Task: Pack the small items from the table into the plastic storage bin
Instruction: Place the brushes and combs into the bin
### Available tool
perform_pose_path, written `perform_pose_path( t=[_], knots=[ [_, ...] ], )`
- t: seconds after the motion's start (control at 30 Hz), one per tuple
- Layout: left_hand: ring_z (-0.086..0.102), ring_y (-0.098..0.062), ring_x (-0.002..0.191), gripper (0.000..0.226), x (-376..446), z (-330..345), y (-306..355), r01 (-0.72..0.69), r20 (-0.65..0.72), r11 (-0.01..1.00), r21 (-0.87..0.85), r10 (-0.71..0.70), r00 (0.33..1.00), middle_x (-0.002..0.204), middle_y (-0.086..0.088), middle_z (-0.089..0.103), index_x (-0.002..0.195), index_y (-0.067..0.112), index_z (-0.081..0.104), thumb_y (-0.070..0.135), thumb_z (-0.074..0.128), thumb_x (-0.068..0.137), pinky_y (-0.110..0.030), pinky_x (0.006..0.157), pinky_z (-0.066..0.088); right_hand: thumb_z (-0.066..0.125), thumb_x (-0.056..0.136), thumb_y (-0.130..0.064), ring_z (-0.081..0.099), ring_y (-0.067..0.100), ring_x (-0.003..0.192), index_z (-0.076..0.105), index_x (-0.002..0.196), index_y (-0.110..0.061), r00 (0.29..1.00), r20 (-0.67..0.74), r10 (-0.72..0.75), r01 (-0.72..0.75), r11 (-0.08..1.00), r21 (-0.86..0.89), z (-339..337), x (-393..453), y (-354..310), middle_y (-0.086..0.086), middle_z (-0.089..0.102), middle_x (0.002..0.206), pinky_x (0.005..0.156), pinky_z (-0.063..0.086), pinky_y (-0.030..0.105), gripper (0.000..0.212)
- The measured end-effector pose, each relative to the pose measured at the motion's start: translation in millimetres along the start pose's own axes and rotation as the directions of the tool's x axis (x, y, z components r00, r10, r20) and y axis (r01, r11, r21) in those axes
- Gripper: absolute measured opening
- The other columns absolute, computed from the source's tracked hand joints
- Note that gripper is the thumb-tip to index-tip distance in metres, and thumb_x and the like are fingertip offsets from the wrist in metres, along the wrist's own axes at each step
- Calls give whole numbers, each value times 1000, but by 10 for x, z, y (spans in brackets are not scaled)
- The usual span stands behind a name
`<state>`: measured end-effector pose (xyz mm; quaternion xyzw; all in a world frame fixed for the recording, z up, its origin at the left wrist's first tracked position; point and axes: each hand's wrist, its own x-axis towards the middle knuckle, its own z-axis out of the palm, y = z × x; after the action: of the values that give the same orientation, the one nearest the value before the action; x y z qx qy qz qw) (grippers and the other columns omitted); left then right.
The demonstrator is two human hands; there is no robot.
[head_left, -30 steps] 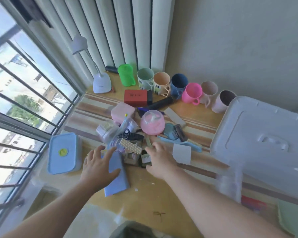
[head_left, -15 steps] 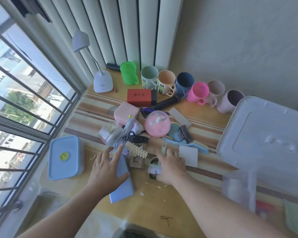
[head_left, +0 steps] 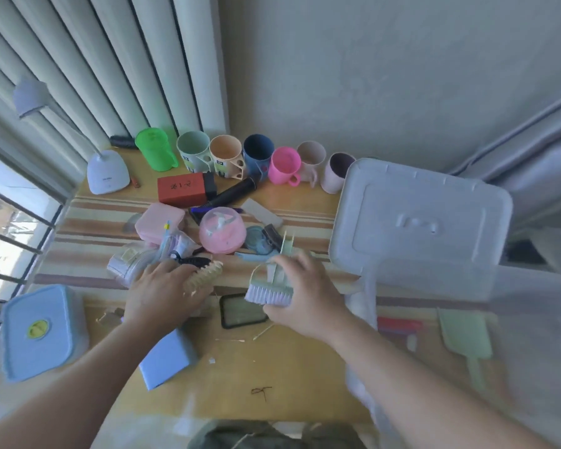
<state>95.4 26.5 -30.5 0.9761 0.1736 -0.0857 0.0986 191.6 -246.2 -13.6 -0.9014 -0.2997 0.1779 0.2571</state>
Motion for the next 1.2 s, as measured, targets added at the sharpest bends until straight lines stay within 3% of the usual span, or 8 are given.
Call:
perform_pose_path(
  t=[0.3, 0.47, 0.57, 0.63, 0.73, 0.83, 1.07, 1.2],
  knots=[
    [63, -21, 89, 41, -245, -356, 2131, -410, -274, 827, -385, 322, 906, 96, 4, 71, 112, 24, 71, 51, 70, 82, -34, 73, 48, 76, 70, -31, 50, 23, 111, 54, 132, -27, 925, -363, 111, -111, 994, 22, -1041, -1216, 1227, 0, 53, 119, 99, 42, 39, 65],
    [57, -13, 82, 32, -415, -84, 3191, -588, -284, 717, -376, 514, 809, 86, 13, 64, 107, 28, 68, 50, 73, 85, -31, 71, 44, 91, 69, -42, 54, 20, 101, 57, 113, -30, 862, -151, 484, -496, 867, -52, -1252, -2061, 2250, -7, 56, 106, 83, 49, 40, 57],
    [61, -15, 83, 33, -519, 129, 3670, -626, -227, 691, -361, 586, 778, 87, 11, 67, 106, 26, 68, 50, 69, 84, -31, 72, 49, 76, 89, -30, 63, 25, 103, 63, 110, -33, 837, -11, 547, -543, 827, -146, -1256, -2348, 2752, -4, 60, 102, 82, 53, 40, 25],
    [65, -17, 85, 35, -559, 284, 3915, -625, -129, 700, -346, 624, 770, 90, 9, 70, 107, 27, 69, 53, 68, 82, -31, 72, 50, 58, 96, -13, 62, 30, 110, 65, 124, -36, 829, 16, 560, -552, 821, -149, -1259, -2417, 2989, 4, 62, 113, 86, 53, 40, 37],
    [66, -18, 87, 39, -615, 529, 4160, -583, 17, 740, -336, 624, 781, 95, 9, 70, 108, 29, 70, 58, 64, 82, -28, 70, 48, 48, 97, -3, 60, 28, 97, 17, 161, -53, 827, 54, 559, -547, 824, -147, -1341, -2414, 3143, 7, 57, 119, 76, 50, 38, 86],
    [64, -15, 95, 44, -673, 748, 4288, -524, 121, 794, -308, 580, 806, 104, 11, 69, 116, 33, 67, 62, 60, 84, -30, 81, 50, 52, 99, -4, 62, 28, 90, -20, 153, -59, 870, 3, 494, -483, 852, -201, -1406, -2377, 3264, 6, 55, 122, 66, 49, 38, 107],
    [65, -14, 98, 51, -665, 1049, 4412, -449, 233, 851, -273, 511, 827, 109, 12, 67, 125, 38, 62, 67, 56, 83, -29, 85, 51, 58, 98, -4, 65, 35, 116, 72, 119, -23, 911, -102, 399, -408, 909, -83, -1306, -2303, 3594, 7, 72, 125, 94, 55, 43, 32],
    [64, -15, 101, 50, -639, 1102, 4486, -439, 255, 863, -251, 496, 830, 110, 11, 66, 127, 38, 60, 65, 56, 85, -30, 85, 52, 64, 102, -31, 46, 29, 143, 66, 139, -19, 887, 225, 404, -370, 912, -176, -1219, -2370, 3670, 0, 53, 155, 116, 39, 48, 39]
  ],
)
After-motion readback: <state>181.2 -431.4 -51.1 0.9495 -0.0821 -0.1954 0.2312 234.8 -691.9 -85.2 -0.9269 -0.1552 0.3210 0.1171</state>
